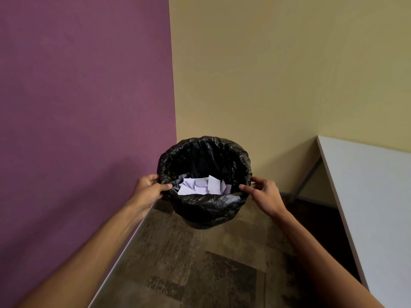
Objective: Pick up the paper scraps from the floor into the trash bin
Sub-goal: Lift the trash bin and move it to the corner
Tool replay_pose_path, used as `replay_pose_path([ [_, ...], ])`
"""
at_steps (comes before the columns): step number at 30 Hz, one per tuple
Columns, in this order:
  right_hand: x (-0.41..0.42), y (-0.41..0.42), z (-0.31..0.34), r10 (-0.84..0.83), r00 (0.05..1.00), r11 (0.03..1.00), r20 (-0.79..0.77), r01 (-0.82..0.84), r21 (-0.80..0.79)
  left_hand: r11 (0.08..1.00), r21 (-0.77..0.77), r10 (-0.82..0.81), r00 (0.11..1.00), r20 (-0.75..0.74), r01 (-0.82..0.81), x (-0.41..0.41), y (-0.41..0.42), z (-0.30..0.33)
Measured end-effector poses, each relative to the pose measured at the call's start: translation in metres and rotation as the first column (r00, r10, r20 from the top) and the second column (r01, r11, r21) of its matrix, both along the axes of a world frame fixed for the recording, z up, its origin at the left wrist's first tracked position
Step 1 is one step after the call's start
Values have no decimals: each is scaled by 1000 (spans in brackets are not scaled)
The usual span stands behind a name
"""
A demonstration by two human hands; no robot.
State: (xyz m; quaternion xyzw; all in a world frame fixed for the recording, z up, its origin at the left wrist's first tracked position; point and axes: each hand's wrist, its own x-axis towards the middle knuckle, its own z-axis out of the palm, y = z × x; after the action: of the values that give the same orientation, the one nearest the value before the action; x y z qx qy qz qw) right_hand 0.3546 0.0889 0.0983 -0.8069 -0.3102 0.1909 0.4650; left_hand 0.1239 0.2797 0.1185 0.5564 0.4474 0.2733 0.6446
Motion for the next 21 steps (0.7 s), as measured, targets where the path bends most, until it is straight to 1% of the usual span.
replay_pose_path([
  [7, 40, 71, -18, 29, 999, 999, -39, -30, -18, 999, -29, 34, 998, -45, -36, 38, 68, -16],
  [13, 98, 138, -38, 78, 996, 996, -46, -80, -37, 996, -49, 67, 995, -73, -71, 89, 127, -38],
  [21, 190, 227, -48, 188, 979, 982, -84, -185, 42, 990, -61, 125, 988, -92, -131, 170, 210, -56],
])
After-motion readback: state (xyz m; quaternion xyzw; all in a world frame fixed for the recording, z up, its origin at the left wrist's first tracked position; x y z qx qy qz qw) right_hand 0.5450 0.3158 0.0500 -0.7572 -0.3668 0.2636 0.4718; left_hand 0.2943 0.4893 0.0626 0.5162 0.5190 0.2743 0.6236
